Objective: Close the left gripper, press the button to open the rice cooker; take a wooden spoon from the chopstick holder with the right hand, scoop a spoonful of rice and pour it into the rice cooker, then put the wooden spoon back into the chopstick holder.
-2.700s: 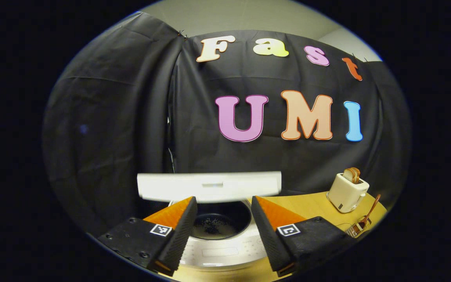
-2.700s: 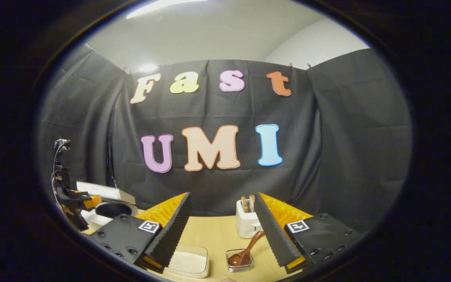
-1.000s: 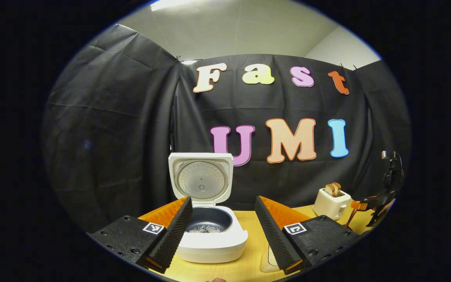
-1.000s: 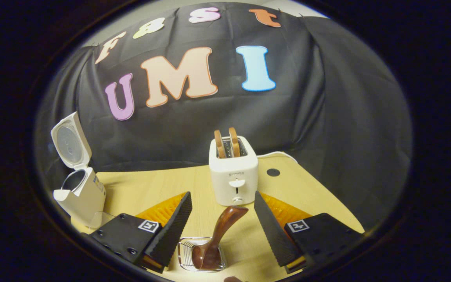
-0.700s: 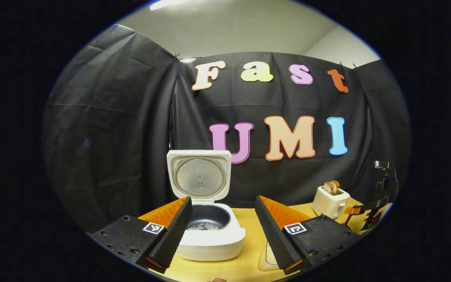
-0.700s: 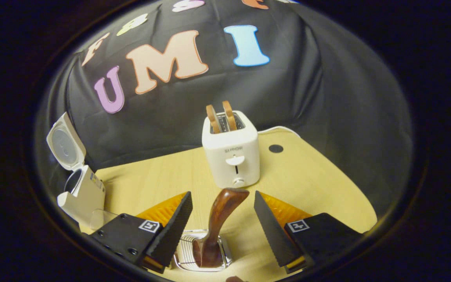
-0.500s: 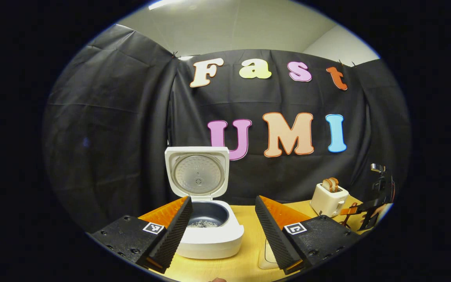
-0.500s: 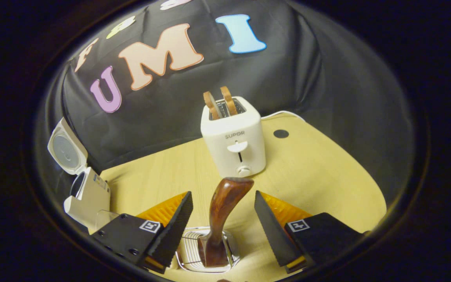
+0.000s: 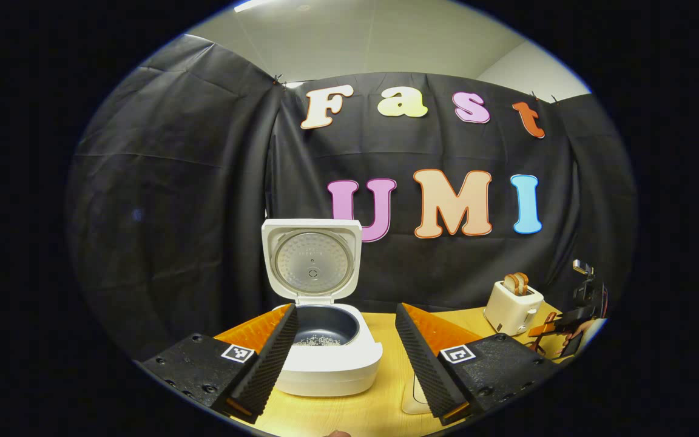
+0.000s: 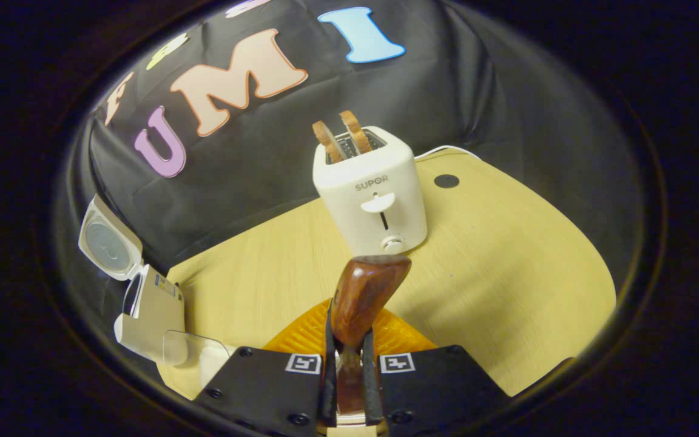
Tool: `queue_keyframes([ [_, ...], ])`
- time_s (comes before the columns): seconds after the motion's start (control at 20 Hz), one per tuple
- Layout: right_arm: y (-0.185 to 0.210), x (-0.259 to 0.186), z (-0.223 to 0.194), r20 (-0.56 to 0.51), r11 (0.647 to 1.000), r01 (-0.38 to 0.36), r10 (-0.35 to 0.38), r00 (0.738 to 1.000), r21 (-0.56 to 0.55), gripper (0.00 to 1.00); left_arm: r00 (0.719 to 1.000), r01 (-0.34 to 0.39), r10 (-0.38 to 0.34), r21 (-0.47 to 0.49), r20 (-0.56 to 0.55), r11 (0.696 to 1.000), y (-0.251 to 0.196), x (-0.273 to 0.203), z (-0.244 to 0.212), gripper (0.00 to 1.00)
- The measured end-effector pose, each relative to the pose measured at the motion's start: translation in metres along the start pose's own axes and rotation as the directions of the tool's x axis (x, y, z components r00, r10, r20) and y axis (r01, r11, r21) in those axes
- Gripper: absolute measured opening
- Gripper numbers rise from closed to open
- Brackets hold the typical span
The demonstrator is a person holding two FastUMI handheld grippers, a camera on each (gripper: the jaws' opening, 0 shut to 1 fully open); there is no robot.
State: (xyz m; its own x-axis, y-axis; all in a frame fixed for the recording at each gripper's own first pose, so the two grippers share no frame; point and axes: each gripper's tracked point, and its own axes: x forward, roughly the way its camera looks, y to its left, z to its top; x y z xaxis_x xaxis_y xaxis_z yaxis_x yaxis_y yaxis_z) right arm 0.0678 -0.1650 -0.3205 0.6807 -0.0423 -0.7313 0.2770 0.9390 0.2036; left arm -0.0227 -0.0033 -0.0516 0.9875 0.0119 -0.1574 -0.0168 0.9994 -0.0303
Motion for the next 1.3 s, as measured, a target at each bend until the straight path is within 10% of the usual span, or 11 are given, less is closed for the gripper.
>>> queue_keyframes([
  [1.3,0.117,-0.116,0.056,0.249,0.958,-0.115,0.182,0.951,-0.263,0.2,0.998,0.043,-0.042,-0.021,0.044,0.999,0.02,-0.003,0.015,0.95],
])
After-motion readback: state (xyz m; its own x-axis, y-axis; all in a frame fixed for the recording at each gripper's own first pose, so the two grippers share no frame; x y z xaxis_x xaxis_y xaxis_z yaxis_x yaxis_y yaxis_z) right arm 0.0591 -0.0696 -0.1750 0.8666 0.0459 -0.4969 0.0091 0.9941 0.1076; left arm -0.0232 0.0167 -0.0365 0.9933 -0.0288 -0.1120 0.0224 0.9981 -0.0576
